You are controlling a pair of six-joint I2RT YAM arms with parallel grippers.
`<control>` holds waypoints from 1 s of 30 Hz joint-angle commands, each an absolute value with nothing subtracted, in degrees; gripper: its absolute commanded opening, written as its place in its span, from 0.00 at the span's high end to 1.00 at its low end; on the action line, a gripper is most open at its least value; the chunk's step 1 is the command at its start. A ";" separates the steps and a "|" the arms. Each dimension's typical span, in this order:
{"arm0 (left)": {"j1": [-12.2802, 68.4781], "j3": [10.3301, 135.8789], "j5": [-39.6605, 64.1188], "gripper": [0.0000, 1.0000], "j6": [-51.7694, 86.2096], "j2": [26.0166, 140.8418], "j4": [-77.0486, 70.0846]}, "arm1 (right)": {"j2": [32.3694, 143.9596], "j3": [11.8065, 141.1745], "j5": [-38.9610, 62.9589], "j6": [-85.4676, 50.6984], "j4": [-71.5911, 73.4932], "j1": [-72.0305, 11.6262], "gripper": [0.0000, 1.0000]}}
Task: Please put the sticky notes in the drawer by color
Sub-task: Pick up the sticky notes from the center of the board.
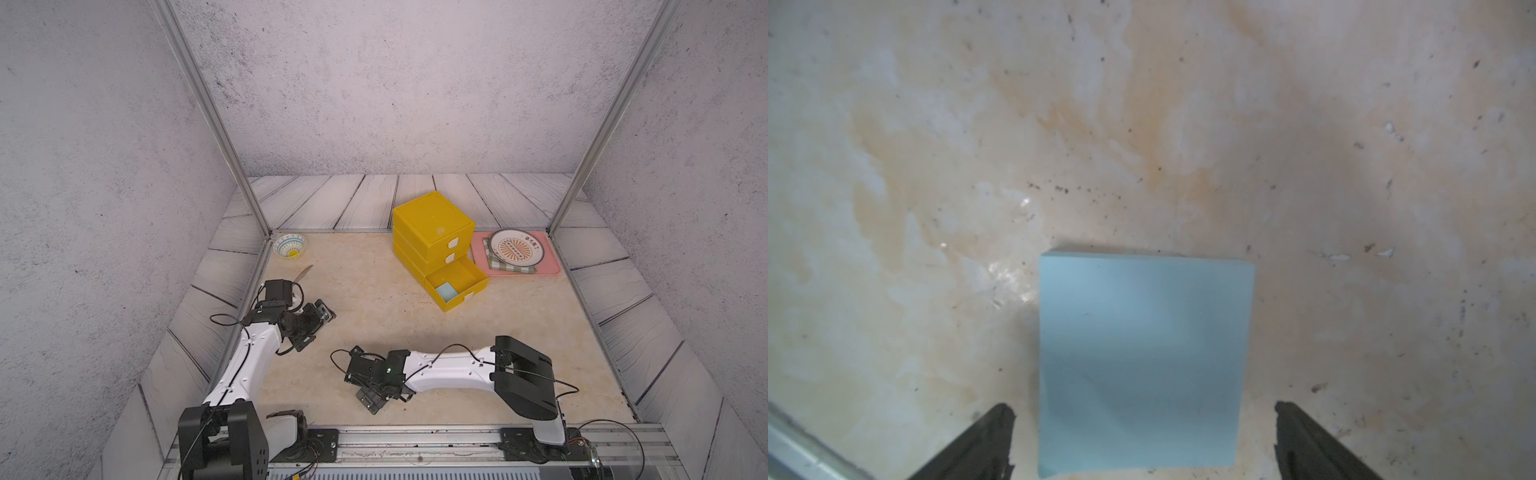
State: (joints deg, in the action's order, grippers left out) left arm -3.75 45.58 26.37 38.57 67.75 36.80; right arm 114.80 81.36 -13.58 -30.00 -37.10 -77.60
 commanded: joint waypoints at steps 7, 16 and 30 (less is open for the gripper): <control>-4.26 46.58 26.71 0.07 37.17 66.90 38.30 | 120.14 83.86 -9.30 -29.36 -38.76 -76.30 0.01; -4.45 47.24 26.28 0.07 36.71 66.63 38.89 | 119.98 81.74 -4.97 -29.33 -36.58 -75.61 0.17; -4.18 48.93 29.34 0.08 37.69 68.21 36.09 | 96.20 76.20 -9.69 -25.56 -45.08 -62.84 0.32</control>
